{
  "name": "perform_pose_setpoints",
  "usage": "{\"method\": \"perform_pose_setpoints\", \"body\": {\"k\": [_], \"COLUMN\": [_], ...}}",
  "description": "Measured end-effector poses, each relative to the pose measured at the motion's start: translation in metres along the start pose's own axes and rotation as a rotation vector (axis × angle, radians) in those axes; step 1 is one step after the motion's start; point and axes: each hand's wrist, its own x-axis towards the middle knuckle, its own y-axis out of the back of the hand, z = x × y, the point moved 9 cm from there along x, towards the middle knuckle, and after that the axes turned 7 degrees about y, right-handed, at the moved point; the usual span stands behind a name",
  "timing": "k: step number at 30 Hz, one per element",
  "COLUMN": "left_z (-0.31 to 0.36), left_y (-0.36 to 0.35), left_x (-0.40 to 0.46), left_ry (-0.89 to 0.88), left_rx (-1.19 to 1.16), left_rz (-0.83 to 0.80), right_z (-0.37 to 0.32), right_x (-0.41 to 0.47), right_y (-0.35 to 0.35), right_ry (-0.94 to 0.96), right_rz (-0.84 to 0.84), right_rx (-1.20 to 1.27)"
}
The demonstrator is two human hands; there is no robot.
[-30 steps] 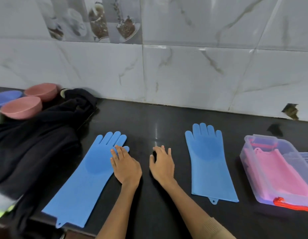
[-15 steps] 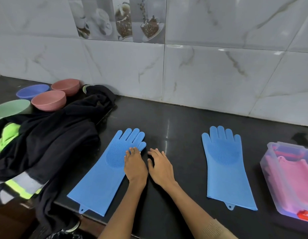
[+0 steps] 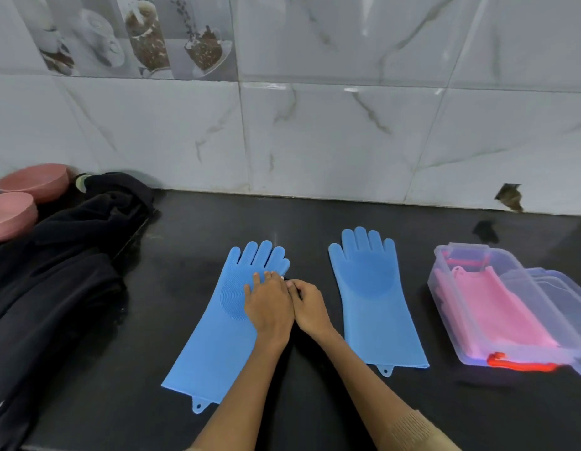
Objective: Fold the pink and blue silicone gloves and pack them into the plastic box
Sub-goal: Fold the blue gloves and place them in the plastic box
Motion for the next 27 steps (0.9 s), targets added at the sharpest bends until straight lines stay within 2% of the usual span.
{"method": "perform_pose_setpoints", "body": {"k": [5, 12, 17, 19, 24, 27], "left_z": [0.045, 0.070, 0.085, 0.092, 0.103, 0.108], "left_y": [-0.010, -0.034, -0.047, -0.053, -0.064, -0.067], "left_x": [-0.002, 0.008, 0.024, 0.030, 0.040, 0.040], "left_ry": [-0.081, -0.071, -0.101, -0.119, -0.110, -0.127], "left_rx": [-0.072, -0.204, -0.220, -0.182, -0.162, -0.133], "left_rz": [-0.011, -0.079, -0.108, -0.116, -0.088, -0.076], "right_z": [0.015, 0.029, 0.026, 0.021, -0.003, 0.000], "right_x": [0.007, 0.025, 0.041, 0.043, 0.018, 0.014], "right_y": [0.041, 0.060, 0.067, 0.078, 0.121, 0.128], "right_ry": [-0.104, -0.191, -0.164, -0.122, -0.005, -0.049], "right_rz": [0.131, 0.163, 0.166, 0.240, 0.564, 0.486], "right_rx": [0.127, 0.139, 0.103, 0.040, -0.215, -0.383]}}
